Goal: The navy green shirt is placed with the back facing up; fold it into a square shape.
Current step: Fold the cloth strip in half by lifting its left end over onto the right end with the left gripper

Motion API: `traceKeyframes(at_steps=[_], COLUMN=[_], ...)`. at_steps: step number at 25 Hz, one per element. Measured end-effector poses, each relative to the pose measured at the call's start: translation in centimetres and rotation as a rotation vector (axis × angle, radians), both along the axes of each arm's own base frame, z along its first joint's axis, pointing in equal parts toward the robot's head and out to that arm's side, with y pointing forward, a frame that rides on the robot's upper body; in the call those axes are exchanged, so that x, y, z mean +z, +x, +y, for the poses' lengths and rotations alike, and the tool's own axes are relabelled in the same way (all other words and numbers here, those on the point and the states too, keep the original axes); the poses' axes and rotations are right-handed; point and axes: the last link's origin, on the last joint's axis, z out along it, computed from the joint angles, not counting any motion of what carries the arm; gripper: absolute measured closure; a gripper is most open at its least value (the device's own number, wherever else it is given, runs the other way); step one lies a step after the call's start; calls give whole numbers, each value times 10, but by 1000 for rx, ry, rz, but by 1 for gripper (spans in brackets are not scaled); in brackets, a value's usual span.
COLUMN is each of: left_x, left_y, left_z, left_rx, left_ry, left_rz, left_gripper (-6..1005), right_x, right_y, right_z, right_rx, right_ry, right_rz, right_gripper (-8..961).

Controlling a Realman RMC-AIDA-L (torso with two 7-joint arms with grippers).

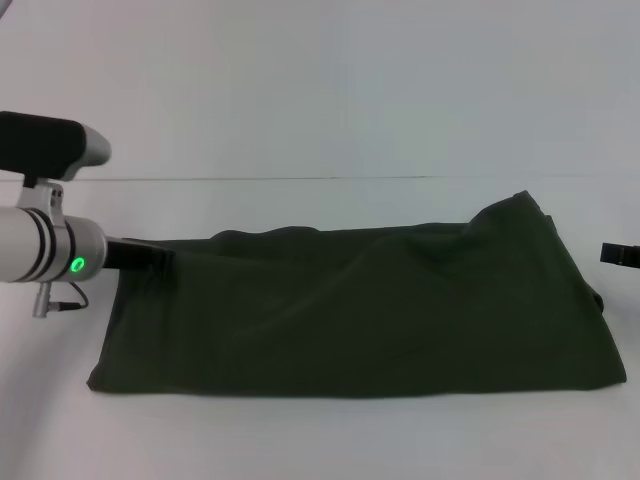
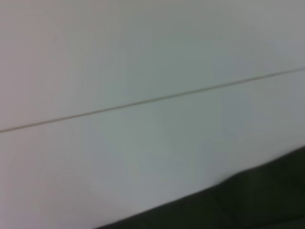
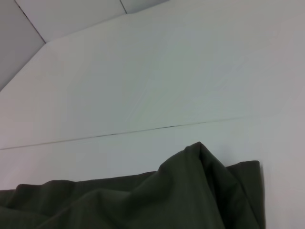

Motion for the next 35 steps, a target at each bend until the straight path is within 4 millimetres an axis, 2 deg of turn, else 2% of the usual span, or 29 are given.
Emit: traceKeyframes(at_steps=[17, 26, 32, 35], left_x=[34, 40, 28, 29], left_y=[-9, -8, -8, -5], left_z=[0, 0, 3, 2], left_rx=[42, 33, 47, 38], left_ry=[187, 244, 181, 194], left_rz=[-43, -58, -53, -57], left_gripper=[974, 975, 918, 889], right_x=[-2, -5, -8, -9], right_y=[-4, -5, -6, -6], right_z=[3, 4, 5, 6], right_rx=[6, 4, 4, 5], right_ry=[2, -2, -15, -21], right_rz=[13, 22, 29, 28], right_gripper=[357, 357, 358, 358])
